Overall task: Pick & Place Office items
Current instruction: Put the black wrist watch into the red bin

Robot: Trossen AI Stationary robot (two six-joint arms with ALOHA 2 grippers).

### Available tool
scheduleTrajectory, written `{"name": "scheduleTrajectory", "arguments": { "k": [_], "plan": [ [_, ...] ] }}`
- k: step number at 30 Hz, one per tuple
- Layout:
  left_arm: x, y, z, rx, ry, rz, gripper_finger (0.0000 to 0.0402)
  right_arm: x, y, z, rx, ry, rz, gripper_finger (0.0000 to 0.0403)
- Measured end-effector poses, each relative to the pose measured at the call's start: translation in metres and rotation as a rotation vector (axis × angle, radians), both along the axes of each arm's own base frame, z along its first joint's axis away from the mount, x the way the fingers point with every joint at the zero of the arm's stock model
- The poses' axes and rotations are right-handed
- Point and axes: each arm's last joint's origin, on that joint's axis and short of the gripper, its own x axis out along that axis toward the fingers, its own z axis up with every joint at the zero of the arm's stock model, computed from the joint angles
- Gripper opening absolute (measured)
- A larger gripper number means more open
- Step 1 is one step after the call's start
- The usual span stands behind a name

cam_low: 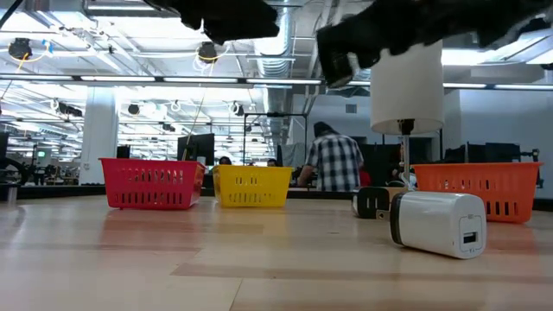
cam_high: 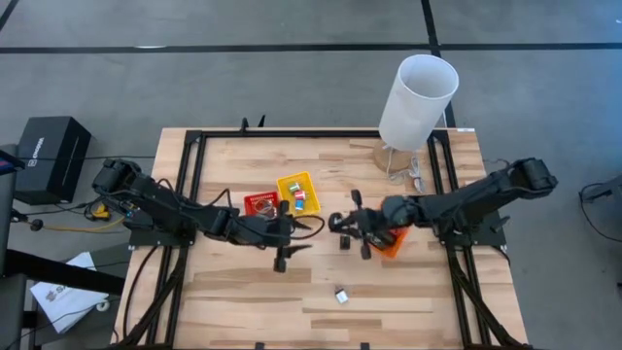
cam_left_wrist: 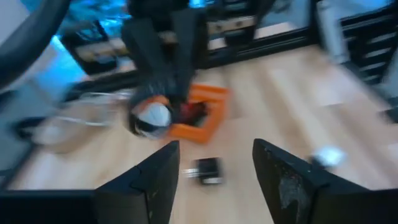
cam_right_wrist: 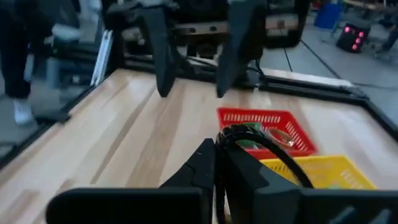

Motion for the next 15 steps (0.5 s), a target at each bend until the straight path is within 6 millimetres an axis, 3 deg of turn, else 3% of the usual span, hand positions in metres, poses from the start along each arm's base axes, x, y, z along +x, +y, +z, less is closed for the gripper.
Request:
{"name": "scheduleTrajectory", "arguments": {
  "k": [5, 15],
  "plan": [
    [0.001, 0.009, 0.001, 0.112, -0.015, 0.183, 0.0185, 0.021, -0.01, -0.004, 0.144, -0.061, 0.102, 0.0016],
    [0.0, 0.008, 0.0, 0.073, -0.01, 0.203, 0.0184, 0.071, -0.006, -0.014, 0.186, -0.069, 0.269, 0.0017]
  ]
}}
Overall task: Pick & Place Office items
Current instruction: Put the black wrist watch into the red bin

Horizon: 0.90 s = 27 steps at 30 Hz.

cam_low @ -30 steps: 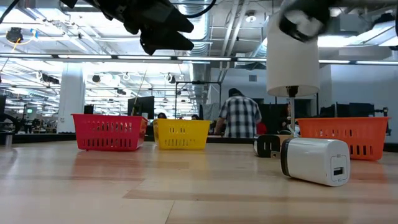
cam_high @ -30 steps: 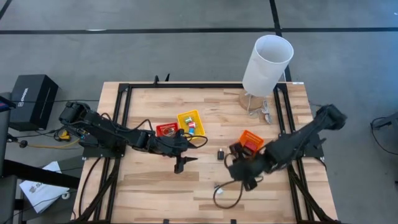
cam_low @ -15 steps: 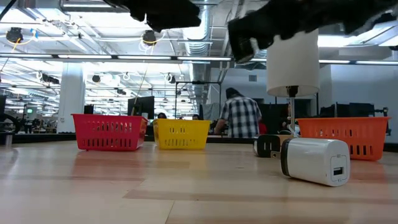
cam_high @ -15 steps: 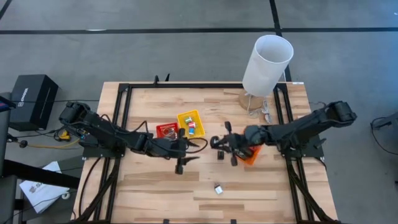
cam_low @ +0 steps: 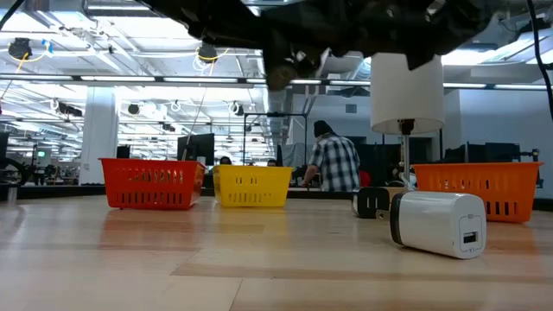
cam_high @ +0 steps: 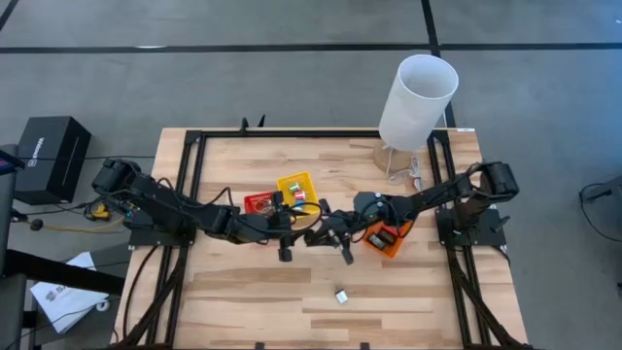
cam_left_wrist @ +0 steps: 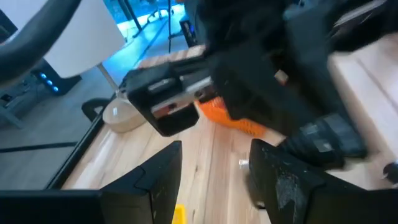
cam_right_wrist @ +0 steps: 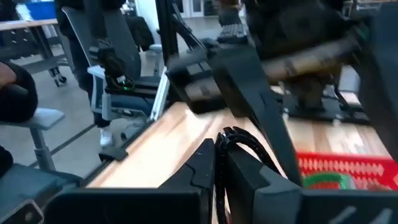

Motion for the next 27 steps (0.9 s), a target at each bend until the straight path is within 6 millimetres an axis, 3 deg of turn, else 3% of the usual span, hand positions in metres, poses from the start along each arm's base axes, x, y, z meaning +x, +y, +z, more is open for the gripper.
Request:
{"name": "scheduleTrajectory", "arguments": {
  "k": [4, 11, 27],
  "plan": [
    [-0.003, -0.007, -0.003, 0.005, 0.028, -0.03, 0.0184, 0.007, -0.002, 0.002, 0.001, -0.01, -0.005, 0.0016],
    [-0.008, -0.017, -0.004, 0.042, 0.037, 0.005, 0.0184, 0.003, -0.01, 0.007, 0.017, 0.046, -0.03, 0.0016],
    [-0.01, -0.014, -0.006, 0.055, 0.044, 0.092, 0.0184, 0.0, -0.02, 0.004, 0.01, 0.112, -0.068, 0.0016]
  ]
}}
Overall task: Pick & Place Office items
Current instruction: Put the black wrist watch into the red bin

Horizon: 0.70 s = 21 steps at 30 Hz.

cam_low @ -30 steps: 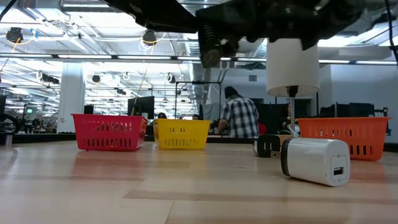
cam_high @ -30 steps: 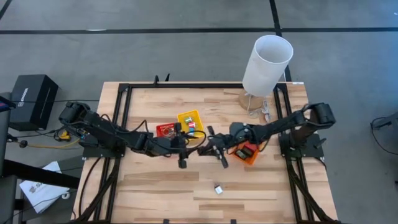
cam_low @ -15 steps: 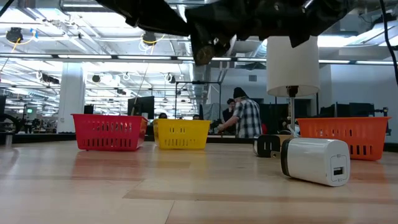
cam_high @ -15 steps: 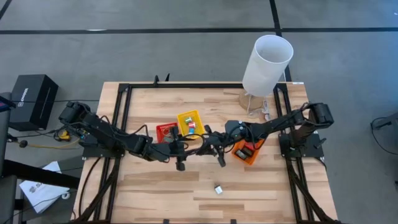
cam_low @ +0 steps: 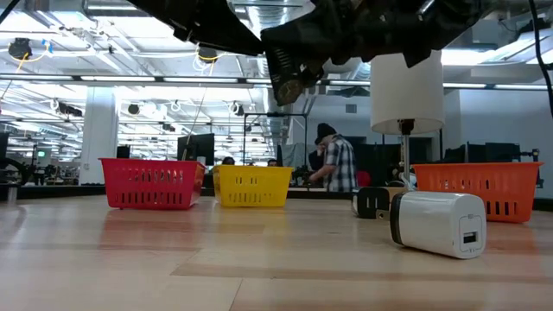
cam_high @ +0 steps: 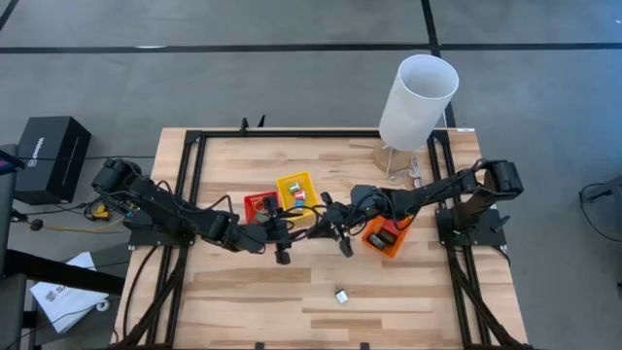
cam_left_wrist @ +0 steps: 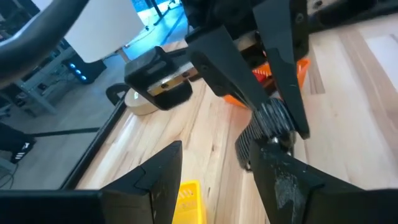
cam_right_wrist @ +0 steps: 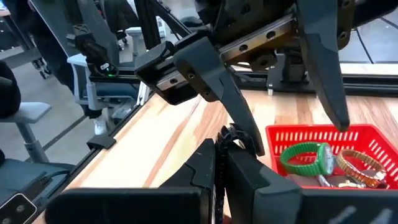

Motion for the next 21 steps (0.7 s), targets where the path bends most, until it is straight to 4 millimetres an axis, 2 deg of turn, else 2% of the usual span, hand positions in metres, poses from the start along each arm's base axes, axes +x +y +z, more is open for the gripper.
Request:
{"name": "scheduleTrajectory", "arguments": {
  "k": [10, 17, 21],
  "plan": [
    [-0.004, 0.001, -0.008, -0.014, 0.073, 0.009, 0.0184, 0.0, -0.008, -0.002, -0.002, 0.025, -0.026, 0.0016],
    [0.001, 0.014, -0.007, -0.072, 0.042, 0.068, 0.0184, 0.001, -0.003, 0.005, 0.003, -0.053, -0.013, 0.0017],
    [0.003, 0.016, -0.007, -0.112, 0.04, 0.032, 0.0181, 0.001, 0.001, 0.008, 0.005, -0.081, -0.001, 0.0016]
  ]
}}
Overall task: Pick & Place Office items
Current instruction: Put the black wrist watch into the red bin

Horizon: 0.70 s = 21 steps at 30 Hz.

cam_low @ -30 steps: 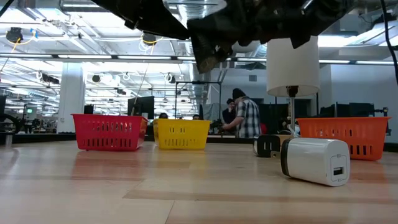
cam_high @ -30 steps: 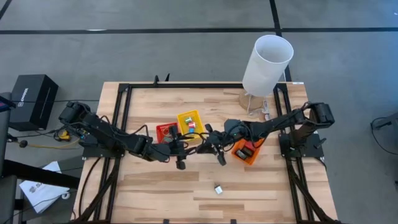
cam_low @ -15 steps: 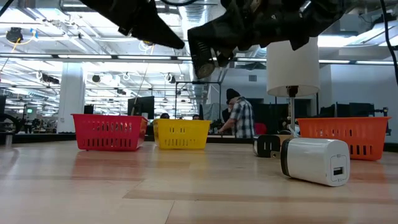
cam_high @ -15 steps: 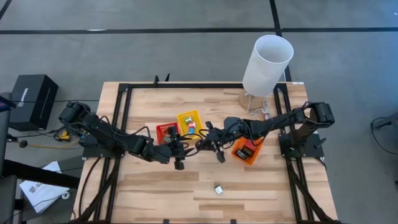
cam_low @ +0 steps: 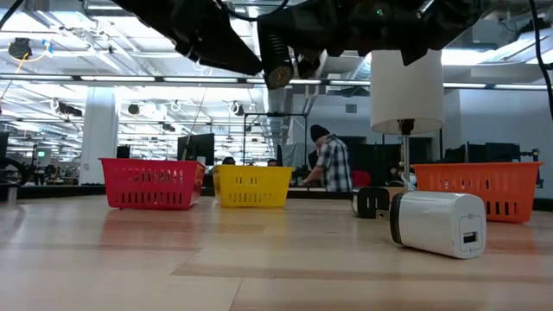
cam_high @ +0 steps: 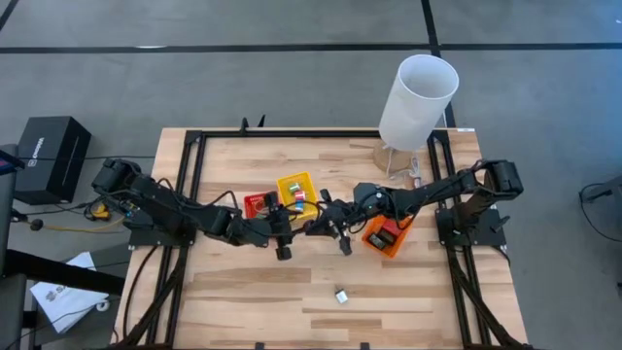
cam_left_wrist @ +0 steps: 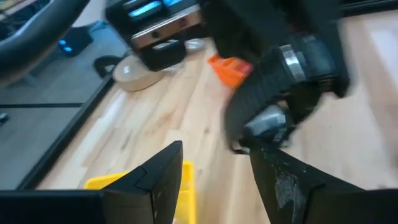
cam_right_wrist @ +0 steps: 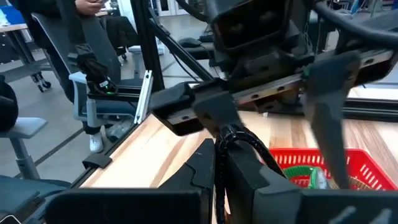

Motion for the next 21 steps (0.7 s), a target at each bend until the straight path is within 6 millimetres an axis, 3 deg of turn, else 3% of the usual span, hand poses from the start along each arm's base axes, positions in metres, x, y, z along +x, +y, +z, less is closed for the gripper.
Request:
{"name": "scheduleTrajectory", "arguments": {
  "k": [14, 21],
  "plan": [
    [0.004, -0.002, 0.009, -0.025, -0.102, -0.018, 0.0167, 0.0, 0.003, 0.003, 0.003, -0.032, 0.009, 0.0017],
    [0.005, -0.003, 0.013, -0.01, -0.131, -0.03, 0.0095, 0.0, 0.002, 0.003, 0.003, -0.036, 0.007, 0.002]
  ]
}}
